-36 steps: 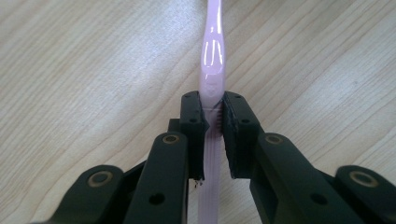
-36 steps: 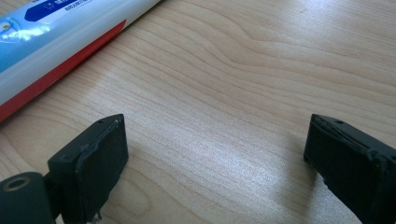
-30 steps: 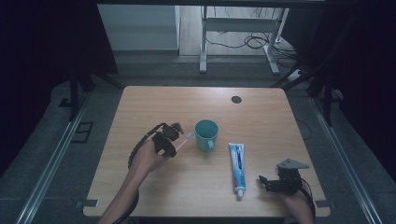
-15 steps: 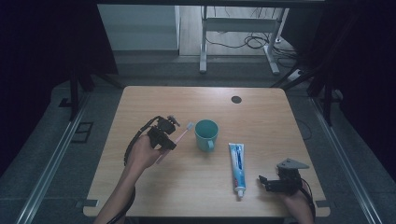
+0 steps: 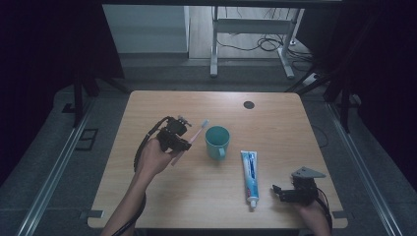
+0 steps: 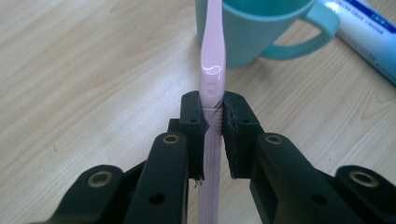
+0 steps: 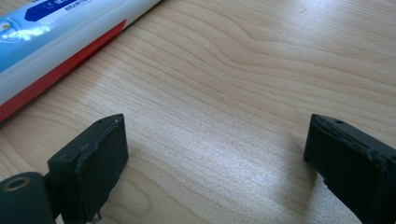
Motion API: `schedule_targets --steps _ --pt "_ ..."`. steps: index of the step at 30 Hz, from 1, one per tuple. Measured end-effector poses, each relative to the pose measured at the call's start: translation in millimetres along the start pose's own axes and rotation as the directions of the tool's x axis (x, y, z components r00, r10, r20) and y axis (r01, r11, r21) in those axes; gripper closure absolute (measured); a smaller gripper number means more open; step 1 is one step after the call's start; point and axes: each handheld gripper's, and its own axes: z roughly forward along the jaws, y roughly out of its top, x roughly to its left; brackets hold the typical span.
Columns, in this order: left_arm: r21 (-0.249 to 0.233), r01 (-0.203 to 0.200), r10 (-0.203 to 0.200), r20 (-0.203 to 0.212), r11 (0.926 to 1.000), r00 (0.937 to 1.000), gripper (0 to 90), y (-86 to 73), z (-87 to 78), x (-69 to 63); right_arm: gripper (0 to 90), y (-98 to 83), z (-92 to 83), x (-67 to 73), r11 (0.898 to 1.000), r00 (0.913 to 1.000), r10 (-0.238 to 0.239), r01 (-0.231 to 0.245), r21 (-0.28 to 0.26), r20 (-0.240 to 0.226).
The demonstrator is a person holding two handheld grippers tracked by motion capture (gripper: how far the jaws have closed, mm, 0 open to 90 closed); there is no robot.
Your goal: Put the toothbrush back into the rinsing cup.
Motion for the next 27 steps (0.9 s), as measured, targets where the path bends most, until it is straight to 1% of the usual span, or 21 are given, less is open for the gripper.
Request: schedule_targets --steps 3,6,10,12,14,15,16,17,20,21,25,27 --pt "-0.027 -0.002 0.002 0.01 0.9996 0.9999 79.4 2.4 -1.6 -0.7 5.7 0.0 0.1 -0.2 1.0 1.0 -0.003 0.003 -0.001 0.0" --pt "-0.045 -0.009 0.01 0.011 0.999 0.9999 79.4 5.0 -3.3 -1.3 5.7 0.0 0.1 -0.2 1.0 1.0 -0.003 0.003 -0.002 0.0" --pt "-0.081 -0.011 0.012 0.019 0.9966 0.9998 79.4 9.6 -6.0 -1.9 5.7 0.0 0.1 -0.2 1.0 1.0 -0.003 0.003 -0.002 0.0" --pt "-0.099 -0.005 0.007 0.022 0.9951 0.9997 79.4 11.6 -6.7 -2.6 5.7 0.0 0.1 -0.2 1.0 1.0 -0.003 0.003 -0.001 -0.001" --pt "-0.111 -0.005 0.008 0.026 0.9938 0.9996 79.4 13.4 -7.1 -3.0 5.8 0.0 0.1 -0.2 1.0 1.0 -0.003 0.003 -0.001 -0.001" --pt "-0.117 -0.013 0.016 0.026 0.9931 0.9995 79.4 14.7 -7.4 -2.9 5.7 0.0 0.0 0.0 1.0 1.0 0.0 0.0 0.0 0.0" --pt "-0.125 -0.005 0.008 0.026 0.9922 0.9996 79.4 15.3 -7.4 -3.8 5.7 0.0 0.1 -0.2 1.0 1.0 -0.003 0.003 -0.001 -0.001" --pt "-0.13 -0.008 0.011 0.026 0.9914 0.9996 79.4 16.2 -7.5 -3.8 5.7 0.0 0.1 -0.2 1.0 1.0 -0.002 0.002 -0.002 -0.001" --pt "-0.154 0.002 0.003 0.028 0.9881 0.9996 79.4 18.1 -7.3 -4.3 5.7 0.0 0.1 -0.2 1.0 1.0 -0.003 0.003 -0.002 -0.001" --pt "-0.159 -0.003 0.008 0.029 0.9873 0.9995 79.4 19.0 -7.4 -3.8 5.7 0.0 0.1 -0.2 1.0 1.0 -0.002 0.002 -0.001 -0.001" --pt "-0.182 0.006 0.0 0.036 0.9833 0.9993 79.4 21.9 -6.6 -3.8 5.7 0.0 0.0 0.0 1.0 1.0 0.0 0.0 0.0 -0.001" --pt "-0.196 0.001 0.005 0.034 0.9806 0.9994 79.4 23.6 -6.3 -3.6 5.7 0.0 0.1 -0.2 1.0 1.0 -0.002 0.002 -0.001 -0.001"
